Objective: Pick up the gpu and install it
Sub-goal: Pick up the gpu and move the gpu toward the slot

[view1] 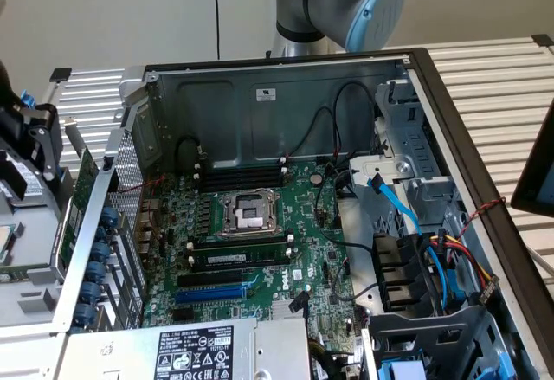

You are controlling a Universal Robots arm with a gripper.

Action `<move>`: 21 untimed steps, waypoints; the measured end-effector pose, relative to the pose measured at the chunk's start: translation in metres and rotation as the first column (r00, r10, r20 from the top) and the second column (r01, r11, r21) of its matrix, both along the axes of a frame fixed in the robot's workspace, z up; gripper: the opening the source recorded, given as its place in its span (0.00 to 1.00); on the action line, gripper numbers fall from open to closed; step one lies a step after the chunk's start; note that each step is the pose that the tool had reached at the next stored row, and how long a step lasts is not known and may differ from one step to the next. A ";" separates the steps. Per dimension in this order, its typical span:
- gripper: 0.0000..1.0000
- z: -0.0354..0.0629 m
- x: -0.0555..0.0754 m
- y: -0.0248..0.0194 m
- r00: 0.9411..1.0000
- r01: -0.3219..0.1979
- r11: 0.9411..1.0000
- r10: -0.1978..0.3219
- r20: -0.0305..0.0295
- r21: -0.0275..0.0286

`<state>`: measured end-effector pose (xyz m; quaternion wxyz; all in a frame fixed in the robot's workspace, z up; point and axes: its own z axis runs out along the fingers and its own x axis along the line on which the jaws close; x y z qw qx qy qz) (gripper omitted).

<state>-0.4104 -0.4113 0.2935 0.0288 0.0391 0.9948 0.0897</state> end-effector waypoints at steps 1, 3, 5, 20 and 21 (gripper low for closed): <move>0.51 -0.0018 0.000 -0.0005 1.000 0.000 1.000 0.000 0.000 0.001; 0.51 -0.0053 0.000 -0.0013 1.000 0.001 1.000 -0.001 0.002 0.003; 0.51 -0.0089 0.000 -0.0016 1.000 0.001 1.000 -0.001 0.003 0.004; 0.51 -0.0225 0.005 0.0055 1.000 0.007 0.999 -0.006 0.028 -0.036; 0.51 -0.0228 0.005 0.0057 0.999 0.009 0.999 -0.007 0.035 -0.036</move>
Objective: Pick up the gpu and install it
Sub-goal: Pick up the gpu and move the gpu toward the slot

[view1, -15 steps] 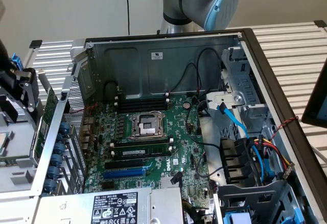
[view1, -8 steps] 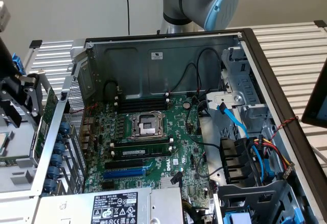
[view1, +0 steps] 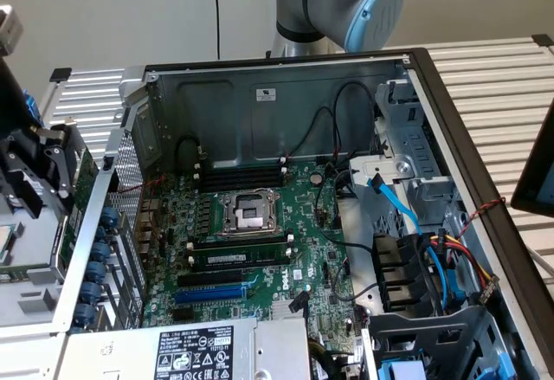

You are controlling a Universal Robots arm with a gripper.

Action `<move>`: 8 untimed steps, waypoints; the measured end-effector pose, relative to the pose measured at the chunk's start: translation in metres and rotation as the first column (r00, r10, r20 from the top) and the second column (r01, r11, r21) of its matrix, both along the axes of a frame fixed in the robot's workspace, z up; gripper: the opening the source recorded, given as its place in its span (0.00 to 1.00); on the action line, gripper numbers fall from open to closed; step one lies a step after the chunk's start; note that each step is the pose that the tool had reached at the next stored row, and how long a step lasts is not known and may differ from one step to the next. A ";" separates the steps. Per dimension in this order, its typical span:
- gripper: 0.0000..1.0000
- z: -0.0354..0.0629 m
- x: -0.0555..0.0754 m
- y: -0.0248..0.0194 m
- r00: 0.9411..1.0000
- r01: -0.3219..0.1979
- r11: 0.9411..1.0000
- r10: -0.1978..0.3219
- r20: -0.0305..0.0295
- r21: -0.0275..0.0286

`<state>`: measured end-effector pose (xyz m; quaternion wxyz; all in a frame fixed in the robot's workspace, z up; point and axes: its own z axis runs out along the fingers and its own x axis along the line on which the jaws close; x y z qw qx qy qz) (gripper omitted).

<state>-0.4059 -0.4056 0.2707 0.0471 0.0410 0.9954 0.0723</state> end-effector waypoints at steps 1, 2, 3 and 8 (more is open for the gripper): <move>0.51 -0.0004 0.000 0.0003 1.000 0.001 1.000 -0.001 0.006 0.000; 0.51 -0.0019 0.000 0.0007 1.000 0.001 1.000 -0.001 0.008 0.000; 0.51 -0.0035 0.000 0.0007 1.000 0.001 1.000 -0.001 0.008 0.000; 0.51 -0.0126 -0.001 0.0007 1.000 0.001 1.000 -0.001 0.008 0.000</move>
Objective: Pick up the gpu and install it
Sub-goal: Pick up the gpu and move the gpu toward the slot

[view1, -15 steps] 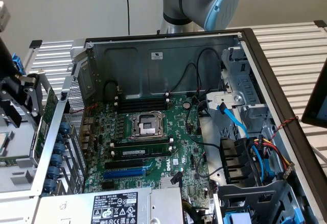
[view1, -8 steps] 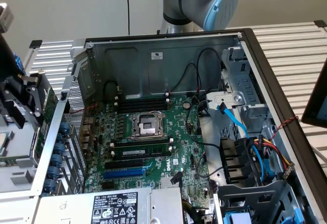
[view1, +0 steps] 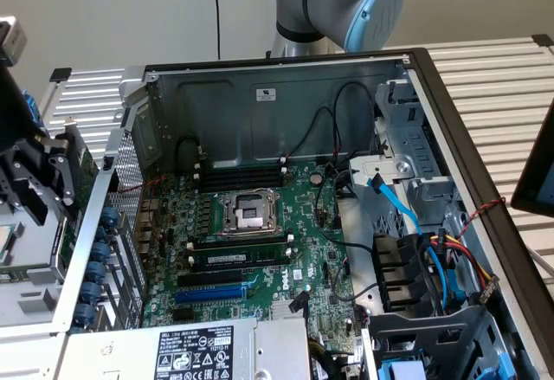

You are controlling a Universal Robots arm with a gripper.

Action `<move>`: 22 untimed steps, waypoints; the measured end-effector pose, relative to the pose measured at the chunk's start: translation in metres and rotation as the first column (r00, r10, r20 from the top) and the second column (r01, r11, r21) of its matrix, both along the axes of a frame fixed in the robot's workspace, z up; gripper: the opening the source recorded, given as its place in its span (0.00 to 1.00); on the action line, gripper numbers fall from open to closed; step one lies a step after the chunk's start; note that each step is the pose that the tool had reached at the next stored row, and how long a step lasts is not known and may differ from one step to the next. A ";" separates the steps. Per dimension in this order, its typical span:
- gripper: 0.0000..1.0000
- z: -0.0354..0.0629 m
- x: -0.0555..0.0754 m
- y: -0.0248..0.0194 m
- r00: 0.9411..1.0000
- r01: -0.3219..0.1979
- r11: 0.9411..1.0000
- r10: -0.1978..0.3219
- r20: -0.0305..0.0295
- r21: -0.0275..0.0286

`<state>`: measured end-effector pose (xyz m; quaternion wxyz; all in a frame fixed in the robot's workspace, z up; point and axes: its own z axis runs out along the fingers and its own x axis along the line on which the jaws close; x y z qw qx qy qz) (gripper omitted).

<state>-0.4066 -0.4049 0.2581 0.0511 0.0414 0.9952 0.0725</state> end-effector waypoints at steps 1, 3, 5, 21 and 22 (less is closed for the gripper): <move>0.51 -0.0018 0.000 0.0000 1.000 0.000 1.000 0.000 0.000 0.001; 0.51 -0.0053 0.000 0.0000 1.000 0.000 1.000 0.000 0.001 0.002; 0.51 -0.0077 -0.001 0.0001 1.000 0.000 1.000 0.000 0.001 0.009; 0.51 -0.0171 -0.001 0.0058 1.000 -0.011 1.000 0.011 0.030 0.018; 0.51 -0.0176 -0.001 0.0058 0.999 -0.012 1.000 0.011 0.032 0.018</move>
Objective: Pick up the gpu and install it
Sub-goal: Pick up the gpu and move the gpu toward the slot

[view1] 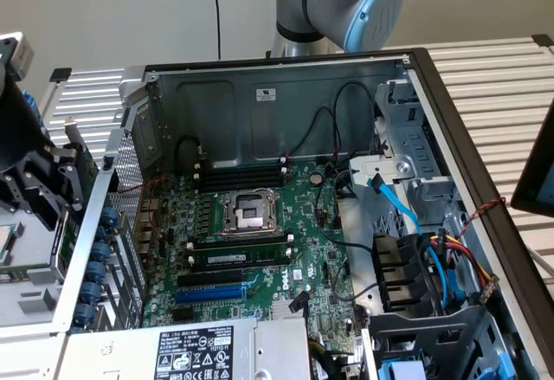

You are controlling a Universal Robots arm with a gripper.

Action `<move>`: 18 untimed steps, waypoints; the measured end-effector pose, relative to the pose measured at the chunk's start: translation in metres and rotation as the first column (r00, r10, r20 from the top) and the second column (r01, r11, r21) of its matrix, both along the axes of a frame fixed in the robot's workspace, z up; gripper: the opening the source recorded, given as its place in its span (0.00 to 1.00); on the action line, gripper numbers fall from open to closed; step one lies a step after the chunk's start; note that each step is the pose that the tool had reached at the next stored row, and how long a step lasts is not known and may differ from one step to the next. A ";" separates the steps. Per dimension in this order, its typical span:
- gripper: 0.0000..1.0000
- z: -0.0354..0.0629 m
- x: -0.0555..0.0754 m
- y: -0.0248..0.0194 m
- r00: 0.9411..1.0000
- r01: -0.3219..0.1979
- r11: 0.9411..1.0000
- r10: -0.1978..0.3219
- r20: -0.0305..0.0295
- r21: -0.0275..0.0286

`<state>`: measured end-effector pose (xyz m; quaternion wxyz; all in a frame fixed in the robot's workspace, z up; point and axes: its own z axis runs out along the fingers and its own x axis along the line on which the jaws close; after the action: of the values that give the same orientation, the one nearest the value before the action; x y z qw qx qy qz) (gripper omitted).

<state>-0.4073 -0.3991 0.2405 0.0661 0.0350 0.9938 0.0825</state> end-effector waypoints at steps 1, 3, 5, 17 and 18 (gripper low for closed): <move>0.51 -0.0006 0.000 0.0001 1.000 0.000 1.000 0.000 0.001 0.000; 0.51 -0.0020 0.000 0.0002 1.000 0.000 1.000 0.000 0.001 0.000; 0.51 -0.0043 0.000 0.0002 1.000 0.000 1.000 0.000 0.002 0.000; 0.51 -0.0088 0.000 0.0015 1.000 -0.001 1.000 0.001 0.005 0.015; 0.51 -0.0091 0.000 0.0017 1.000 -0.002 1.000 0.002 0.007 0.015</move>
<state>-0.4076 -0.3974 0.2314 0.0692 0.0344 0.9929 0.0901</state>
